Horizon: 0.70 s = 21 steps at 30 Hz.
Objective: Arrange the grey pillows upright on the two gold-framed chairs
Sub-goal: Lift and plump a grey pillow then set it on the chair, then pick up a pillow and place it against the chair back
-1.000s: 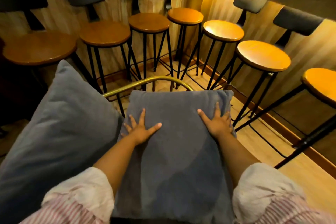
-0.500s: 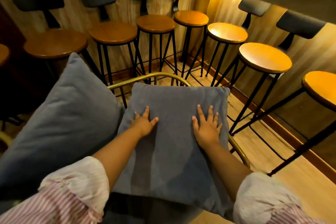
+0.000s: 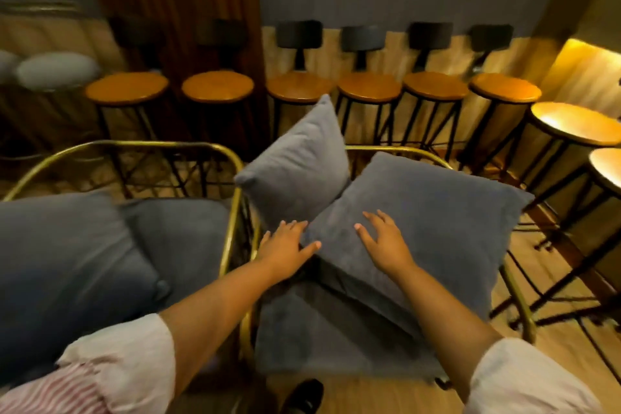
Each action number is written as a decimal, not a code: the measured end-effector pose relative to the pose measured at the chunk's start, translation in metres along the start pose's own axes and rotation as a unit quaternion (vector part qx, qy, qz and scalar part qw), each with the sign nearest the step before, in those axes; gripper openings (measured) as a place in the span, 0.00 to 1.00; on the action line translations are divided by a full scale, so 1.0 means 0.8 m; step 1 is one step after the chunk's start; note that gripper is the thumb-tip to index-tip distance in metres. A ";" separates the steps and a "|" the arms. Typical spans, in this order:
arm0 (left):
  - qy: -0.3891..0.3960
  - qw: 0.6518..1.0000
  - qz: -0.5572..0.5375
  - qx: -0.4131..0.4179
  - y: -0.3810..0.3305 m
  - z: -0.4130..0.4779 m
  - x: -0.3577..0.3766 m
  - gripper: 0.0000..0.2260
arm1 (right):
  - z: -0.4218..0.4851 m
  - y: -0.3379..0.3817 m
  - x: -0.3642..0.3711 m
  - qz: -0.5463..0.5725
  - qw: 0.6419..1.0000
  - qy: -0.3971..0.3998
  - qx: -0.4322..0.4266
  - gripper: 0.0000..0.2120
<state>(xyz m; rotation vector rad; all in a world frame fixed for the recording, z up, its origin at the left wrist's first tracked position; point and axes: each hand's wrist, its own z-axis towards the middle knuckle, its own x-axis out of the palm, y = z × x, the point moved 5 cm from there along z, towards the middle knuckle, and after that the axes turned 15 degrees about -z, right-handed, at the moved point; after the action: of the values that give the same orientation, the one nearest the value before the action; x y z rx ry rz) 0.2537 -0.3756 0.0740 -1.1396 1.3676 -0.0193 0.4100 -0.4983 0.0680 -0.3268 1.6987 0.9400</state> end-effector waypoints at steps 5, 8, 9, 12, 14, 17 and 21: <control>-0.103 0.992 -0.022 -0.067 0.106 -0.098 -0.096 0.29 | -0.019 0.139 0.050 0.015 0.991 0.032 -0.131 0.23; -0.152 0.979 -0.059 -0.118 0.181 -0.149 -0.150 0.31 | -0.026 0.226 0.088 0.009 0.978 0.059 -0.202 0.22; -0.165 0.975 -0.065 -0.131 0.201 -0.162 -0.165 0.32 | -0.028 0.251 0.099 0.012 0.974 0.065 -0.217 0.22; -0.212 0.960 -0.067 -0.171 0.270 -0.205 -0.214 0.31 | -0.033 0.339 0.143 0.031 0.961 0.089 -0.260 0.21; -0.229 0.952 -0.064 -0.194 0.316 -0.225 -0.245 0.30 | -0.032 0.393 0.174 0.049 0.955 0.107 -0.271 0.21; -0.253 0.935 -0.077 -0.235 0.400 -0.250 -0.294 0.33 | -0.025 0.478 0.225 0.080 0.950 0.135 -0.269 0.21; -0.275 0.921 -0.095 -0.258 0.503 -0.264 -0.360 0.34 | -0.004 0.571 0.286 0.121 0.949 0.177 -0.230 0.23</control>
<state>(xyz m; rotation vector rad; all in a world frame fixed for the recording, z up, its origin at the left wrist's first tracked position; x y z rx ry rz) -0.2245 -0.1286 0.0754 -1.5663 0.7638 0.5152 0.0359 -0.1508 0.0520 -0.6359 1.8563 1.5399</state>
